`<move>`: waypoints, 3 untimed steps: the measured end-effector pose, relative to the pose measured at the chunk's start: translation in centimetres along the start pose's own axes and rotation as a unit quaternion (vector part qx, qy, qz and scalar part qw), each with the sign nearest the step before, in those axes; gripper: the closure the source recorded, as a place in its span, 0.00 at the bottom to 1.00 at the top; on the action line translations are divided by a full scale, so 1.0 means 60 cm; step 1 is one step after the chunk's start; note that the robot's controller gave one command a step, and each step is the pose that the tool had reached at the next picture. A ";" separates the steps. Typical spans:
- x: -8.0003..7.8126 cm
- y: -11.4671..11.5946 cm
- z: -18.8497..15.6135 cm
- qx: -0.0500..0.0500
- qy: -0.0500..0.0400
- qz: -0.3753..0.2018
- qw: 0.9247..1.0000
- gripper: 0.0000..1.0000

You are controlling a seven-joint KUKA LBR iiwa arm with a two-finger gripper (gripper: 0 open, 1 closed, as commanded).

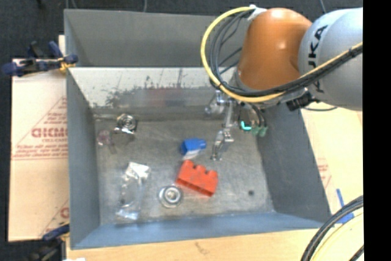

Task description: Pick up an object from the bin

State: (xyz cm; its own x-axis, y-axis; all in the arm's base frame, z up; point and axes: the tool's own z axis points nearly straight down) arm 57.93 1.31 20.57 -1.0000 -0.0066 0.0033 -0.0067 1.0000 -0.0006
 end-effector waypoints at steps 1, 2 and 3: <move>-0.040 0.000 0.188 0.000 -0.013 -0.091 0.996 0.00; -0.032 0.000 0.201 0.000 -0.005 -0.090 0.996 1.00; -0.058 0.024 -0.164 0.001 -0.009 -0.201 0.980 1.00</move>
Offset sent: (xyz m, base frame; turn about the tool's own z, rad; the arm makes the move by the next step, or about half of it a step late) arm 0.0184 0.0009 -0.1357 -0.1874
